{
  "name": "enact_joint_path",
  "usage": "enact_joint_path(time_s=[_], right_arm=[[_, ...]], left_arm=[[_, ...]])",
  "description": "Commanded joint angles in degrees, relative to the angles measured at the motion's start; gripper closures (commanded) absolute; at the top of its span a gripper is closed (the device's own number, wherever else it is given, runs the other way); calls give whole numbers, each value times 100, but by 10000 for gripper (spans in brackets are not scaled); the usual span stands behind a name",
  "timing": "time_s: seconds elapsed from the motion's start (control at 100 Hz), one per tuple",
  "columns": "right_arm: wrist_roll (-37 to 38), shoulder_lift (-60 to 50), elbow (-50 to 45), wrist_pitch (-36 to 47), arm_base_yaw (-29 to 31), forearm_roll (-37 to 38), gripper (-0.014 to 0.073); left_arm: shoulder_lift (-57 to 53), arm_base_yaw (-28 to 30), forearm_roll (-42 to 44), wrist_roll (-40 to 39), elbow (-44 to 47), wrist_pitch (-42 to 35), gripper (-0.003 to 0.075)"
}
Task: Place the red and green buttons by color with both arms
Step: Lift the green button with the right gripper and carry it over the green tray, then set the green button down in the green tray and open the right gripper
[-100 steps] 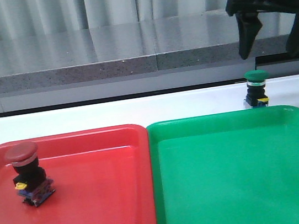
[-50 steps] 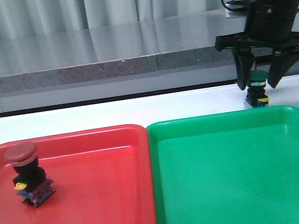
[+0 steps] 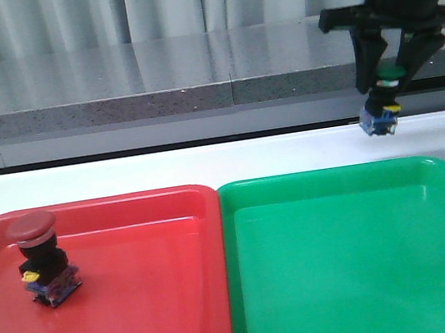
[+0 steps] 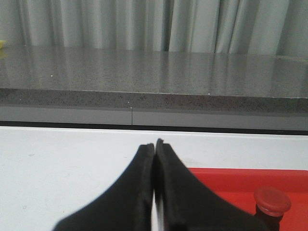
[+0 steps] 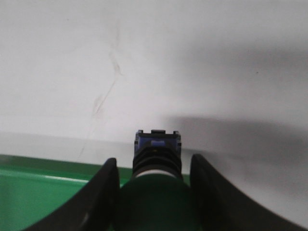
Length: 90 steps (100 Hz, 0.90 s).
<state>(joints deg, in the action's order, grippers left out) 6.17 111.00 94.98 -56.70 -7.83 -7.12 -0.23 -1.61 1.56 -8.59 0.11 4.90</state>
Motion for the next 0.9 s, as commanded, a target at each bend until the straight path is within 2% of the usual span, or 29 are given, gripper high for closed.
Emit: enact_joint_path(time_s=[0.0,0.22,0.41,0.71,0.79,0.89], right_arm=[[-45,-739,218,-98,-7,-74,440],[-35,-1645,-416,-144,-249,-251,440],[317,-2207,-1655,521,-771,-371,440],[269,-2224,-2806,1359,-2000,-361,440],[269,-2172,-3019,1598,-2186,-361,440],[264,-2025,-3082,1511,-2266,-361,440]], left_arm=[[-149,3,-37,21,62,-490,741],[-149,3,-37,21,62,-490,741],[-149,3,-37,21,62,-490,741],[-149,3,-37,21,62,-490,741],[-149,3,-37,21,62,-490,741],[-149,3,-37,21,62,-490,741]])
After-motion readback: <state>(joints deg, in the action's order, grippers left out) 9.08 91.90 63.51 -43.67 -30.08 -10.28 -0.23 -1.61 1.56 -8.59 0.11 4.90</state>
